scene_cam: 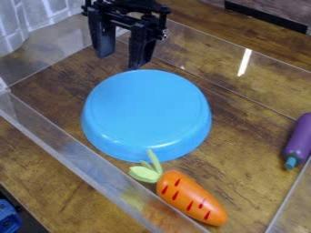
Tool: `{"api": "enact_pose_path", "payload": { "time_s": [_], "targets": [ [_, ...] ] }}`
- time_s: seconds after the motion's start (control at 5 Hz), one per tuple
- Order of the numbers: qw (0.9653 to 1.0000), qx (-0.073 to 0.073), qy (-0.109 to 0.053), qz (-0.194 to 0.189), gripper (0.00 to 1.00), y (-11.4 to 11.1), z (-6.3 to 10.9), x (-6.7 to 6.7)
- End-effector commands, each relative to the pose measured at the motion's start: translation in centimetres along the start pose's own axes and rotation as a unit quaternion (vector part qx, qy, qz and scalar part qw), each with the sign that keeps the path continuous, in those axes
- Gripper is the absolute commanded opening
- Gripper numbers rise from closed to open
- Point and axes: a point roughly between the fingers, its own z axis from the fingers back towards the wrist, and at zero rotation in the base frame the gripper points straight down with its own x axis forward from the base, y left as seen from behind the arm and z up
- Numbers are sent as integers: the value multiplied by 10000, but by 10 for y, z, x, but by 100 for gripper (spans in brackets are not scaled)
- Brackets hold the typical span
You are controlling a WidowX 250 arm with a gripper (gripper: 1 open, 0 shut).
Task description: Remove the lemon from the blue tray and put it on the table
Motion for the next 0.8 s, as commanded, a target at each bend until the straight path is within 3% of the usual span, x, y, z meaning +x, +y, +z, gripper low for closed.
{"api": "enact_pose_path", "payload": {
  "time_s": [0.0,0.2,0.6],
  "targets": [
    [9999,74,51,-145,100,15,-5,13],
    [9995,150,104,-274,100,22,-2,17],
    [9983,260,57,-527,100,18,7,37]
  ]
}}
